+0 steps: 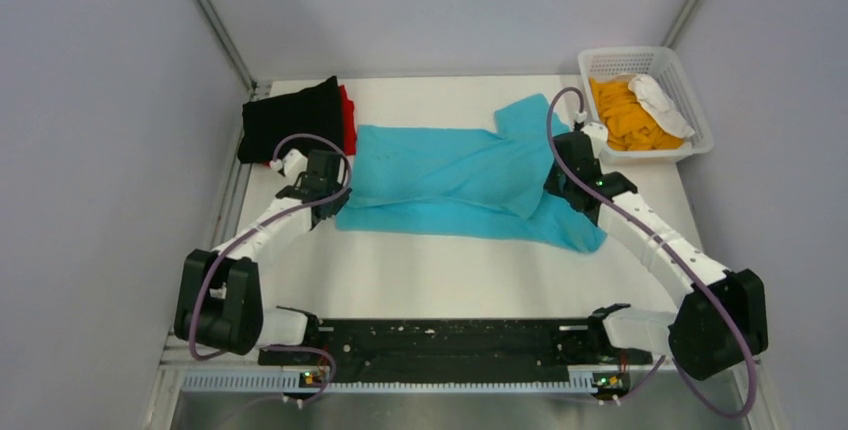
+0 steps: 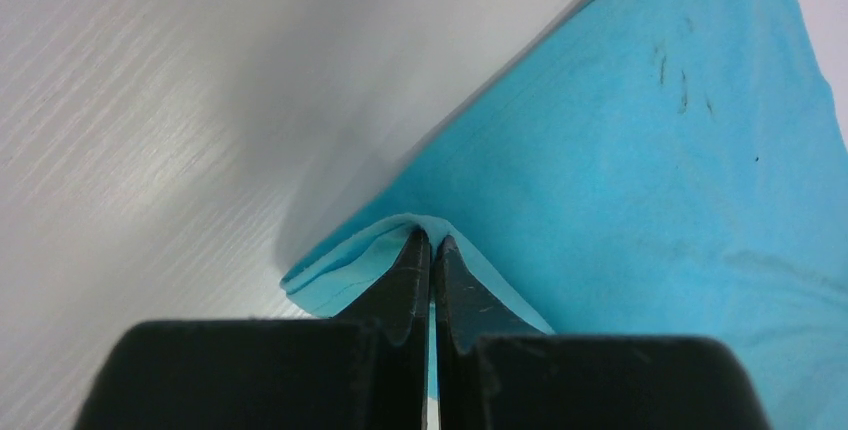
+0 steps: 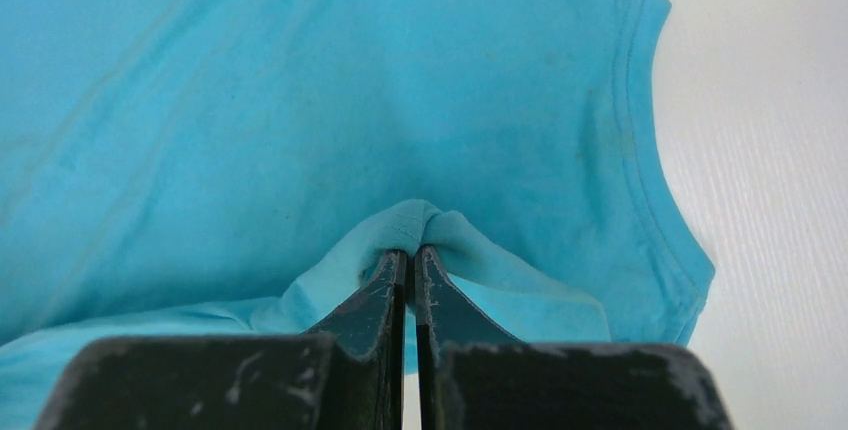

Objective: Fold and stack the t-shirts
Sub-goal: Fold the flattened tshirt in 1/3 of the way

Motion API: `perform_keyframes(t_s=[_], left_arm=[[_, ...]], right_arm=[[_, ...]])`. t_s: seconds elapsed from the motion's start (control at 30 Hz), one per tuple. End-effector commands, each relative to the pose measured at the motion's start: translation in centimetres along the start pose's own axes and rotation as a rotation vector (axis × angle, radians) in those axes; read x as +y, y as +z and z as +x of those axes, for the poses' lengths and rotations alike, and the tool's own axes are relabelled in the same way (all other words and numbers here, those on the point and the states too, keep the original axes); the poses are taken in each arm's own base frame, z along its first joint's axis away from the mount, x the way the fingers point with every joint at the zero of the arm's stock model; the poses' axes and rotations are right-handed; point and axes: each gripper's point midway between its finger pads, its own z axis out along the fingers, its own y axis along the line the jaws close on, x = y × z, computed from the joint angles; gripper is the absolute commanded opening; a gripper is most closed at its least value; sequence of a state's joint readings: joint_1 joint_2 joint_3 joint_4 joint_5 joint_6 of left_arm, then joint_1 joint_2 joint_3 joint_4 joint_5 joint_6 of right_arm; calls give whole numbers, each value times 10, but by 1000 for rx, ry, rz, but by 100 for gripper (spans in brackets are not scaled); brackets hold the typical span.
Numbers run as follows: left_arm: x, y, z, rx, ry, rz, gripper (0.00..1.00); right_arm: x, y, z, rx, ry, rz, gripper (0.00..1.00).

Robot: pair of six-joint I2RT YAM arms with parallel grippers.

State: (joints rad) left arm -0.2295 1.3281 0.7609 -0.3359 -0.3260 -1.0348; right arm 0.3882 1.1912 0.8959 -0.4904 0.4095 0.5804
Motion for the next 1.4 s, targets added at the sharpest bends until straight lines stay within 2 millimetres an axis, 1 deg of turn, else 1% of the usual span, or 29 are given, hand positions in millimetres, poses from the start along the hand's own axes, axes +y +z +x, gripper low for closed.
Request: perform_keyframes(t_s=[0.0, 0.07, 0.1, 0.13, 0.17, 0.2, 0.23, 0.27, 0.3, 0.37, 0.4, 0.43, 0.47, 0.5, 0.53, 0.57, 0.6, 0.63, 0.67, 0.73, 0.77, 0.83, 0.9, 1.0, 1.03, 1.17, 1.2, 1.27, 1.37], left_arm=[[-17, 10, -16, -34, -4, 34, 0], [-18, 16, -15, -21, 7, 27, 0], [-19, 19, -16, -17, 16, 25, 0], [-18, 25, -13, 3, 32, 13, 6], [-19, 30, -14, 16, 46, 4, 15], [-20, 34, -15, 21, 55, -7, 29], [-18, 38, -16, 33, 63, -23, 44], [-20, 41, -17, 46, 69, -29, 54], [-20, 42, -19, 53, 67, -37, 66], [-26, 38, -30, 49, 64, -33, 74], [-29, 33, -36, 35, 66, -36, 91], [-30, 27, -43, 23, 68, -42, 98], [-30, 22, -47, 17, 74, -50, 99], [-31, 17, -48, 18, 81, -46, 99], [-31, 13, -48, 25, 86, -40, 99], [-31, 9, -45, 42, 91, -28, 99], [-32, 6, -39, 62, 100, -3, 99], [-34, 4, -32, 92, 107, 30, 99], [-38, 2, -24, 120, 115, 72, 99], [-50, -2, -7, 180, 141, 185, 99], [-58, -8, 3, 219, 154, 258, 99], [-70, -15, 22, 259, 208, 377, 99], [-75, -22, 36, 276, 257, 452, 99], [-72, -27, 43, 273, 273, 490, 99], [-70, -28, 45, 269, 276, 495, 99], [-65, -29, 40, 243, 280, 470, 99], [-63, -28, 39, 238, 282, 460, 99], [-61, -26, 38, 232, 284, 452, 99], [-60, -25, 38, 233, 291, 441, 99]], right_arm=[[16, 19, -33, -49, 5, -68, 0], [20, 33, -35, -41, -15, -83, 0], [21, 44, -34, -30, -39, -85, 0], [27, 54, -37, -35, -64, -113, 0], [30, 65, -38, -32, -90, -131, 0], [31, 79, -34, -4, -113, -136, 5], [31, 92, -34, 26, -125, -130, 14], [31, 104, -32, 58, -133, -112, 26], [34, 116, -36, 68, -134, -96, 34], [43, 132, -45, 65, -140, -99, 38], [49, 135, -49, 72, -144, -108, 48], [54, 134, -55, 79, -144, -122, 53], [56, 131, -55, 87, -138, -134, 58], [57, 126, -56, 78, -129, -145, 66], [54, 119, -50, 81, -118, -151, 73], [52, 109, -47, 71, -107, -171, 83], [50, 99, -39, 70, -96, -192, 92], [49, 88, -35, 60, -81, -226, 96], [50, 70, -32, 40, -63, -277, 99], [52, 50, -10, 49, -23, -370, 99], [53, 42, 3, 61, -9, -416, 99], [61, 28, 18, 54, -1, -529, 99], [65, 22, 32, 63, -21, -606, 99], [67, 20, 49, 121, -21, -642, 99], [68, 22, 52, 134, -9, -643, 99], [73, 33, 57, 154, 7, -652, 98], [76, 35, 55, 153, 7, -661, 98], [86, 44, 44, 131, 5, -671, 98], [94, 72, 43, 183, 3, -632, 98]])
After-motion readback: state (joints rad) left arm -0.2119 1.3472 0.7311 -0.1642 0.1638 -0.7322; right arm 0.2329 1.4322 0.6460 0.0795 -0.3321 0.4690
